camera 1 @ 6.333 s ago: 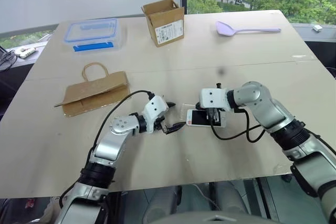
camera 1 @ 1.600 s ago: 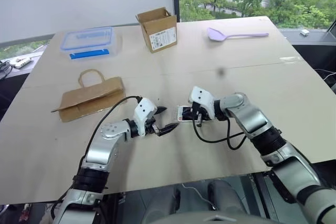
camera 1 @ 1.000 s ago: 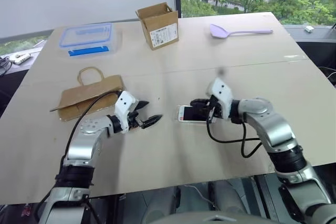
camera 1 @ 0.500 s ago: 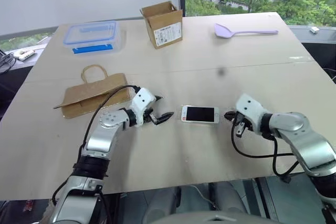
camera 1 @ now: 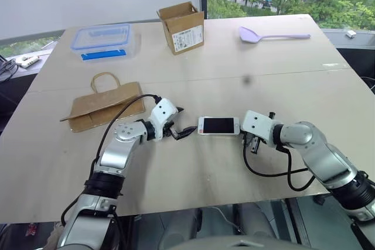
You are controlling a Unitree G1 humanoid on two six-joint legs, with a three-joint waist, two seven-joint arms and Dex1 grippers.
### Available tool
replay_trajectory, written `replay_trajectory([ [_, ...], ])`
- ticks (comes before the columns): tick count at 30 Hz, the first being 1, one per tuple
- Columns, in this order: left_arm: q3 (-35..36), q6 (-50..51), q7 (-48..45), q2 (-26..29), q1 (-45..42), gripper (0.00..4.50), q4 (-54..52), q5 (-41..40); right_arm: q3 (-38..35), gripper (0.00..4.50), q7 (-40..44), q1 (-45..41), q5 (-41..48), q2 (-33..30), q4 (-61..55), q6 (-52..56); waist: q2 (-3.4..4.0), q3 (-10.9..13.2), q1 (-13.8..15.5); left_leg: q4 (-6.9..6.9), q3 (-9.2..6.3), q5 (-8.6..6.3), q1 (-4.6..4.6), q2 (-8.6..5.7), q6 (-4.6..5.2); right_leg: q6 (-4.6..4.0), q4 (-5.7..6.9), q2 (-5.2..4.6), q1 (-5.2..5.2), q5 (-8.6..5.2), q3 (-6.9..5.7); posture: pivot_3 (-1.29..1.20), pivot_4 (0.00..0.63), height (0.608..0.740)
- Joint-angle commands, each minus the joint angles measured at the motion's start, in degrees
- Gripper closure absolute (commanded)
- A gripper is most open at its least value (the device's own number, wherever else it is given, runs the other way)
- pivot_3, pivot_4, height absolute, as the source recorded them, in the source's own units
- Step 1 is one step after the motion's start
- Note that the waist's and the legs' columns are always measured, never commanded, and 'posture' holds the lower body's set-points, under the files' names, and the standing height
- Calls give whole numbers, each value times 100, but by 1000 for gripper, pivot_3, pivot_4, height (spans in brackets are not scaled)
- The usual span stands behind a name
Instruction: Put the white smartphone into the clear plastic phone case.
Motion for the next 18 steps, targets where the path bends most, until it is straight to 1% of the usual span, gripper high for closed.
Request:
replay_trajectory([
  [1, -304, 44, -114, -190, 22, 0, -280, -17, 316, 4421, 206, -188, -194, 42, -1, -439, 0, 0, 1, 1, 0, 0, 1, 0, 0, 0, 0, 0, 1, 0, 0, 0, 150, 740],
  [6, -286, 272, -25, -330, 49, 0, -447, -92, 761, 4421, 534, -444, -571, 185, 220, -908, -5, -3, -12, 7, -1, 0, 14, 0, 0, 1, 0, 2, 19, 0, -2, 0, 150, 740],
  [9, -195, 453, -8, -343, 128, 0, -575, -158, 760, 4421, 687, -489, -663, 247, 310, -1110, -6, -3, -16, 7, -1, 0, 36, 3, 0, 1, 0, 5, 41, 0, -3, 0, 150, 740],
  [15, -290, 479, -41, -364, 233, 0, -662, -51, 721, 4421, 930, -485, -630, 531, 584, -1516, -10, -6, -68, -7, 6, -2, 89, 12, 1, 1, 0, 12, 79, -1, 6, 0, 150, 740],
  [18, -235, 463, -31, -355, 264, 0, -617, -23, 746, 4421, 1030, -453, -806, 466, 785, -1789, -10, -6, -81, -7, 6, -4, 97, 13, 5, 1, 1, 12, 85, -1, 6, 0, 150, 740],
])
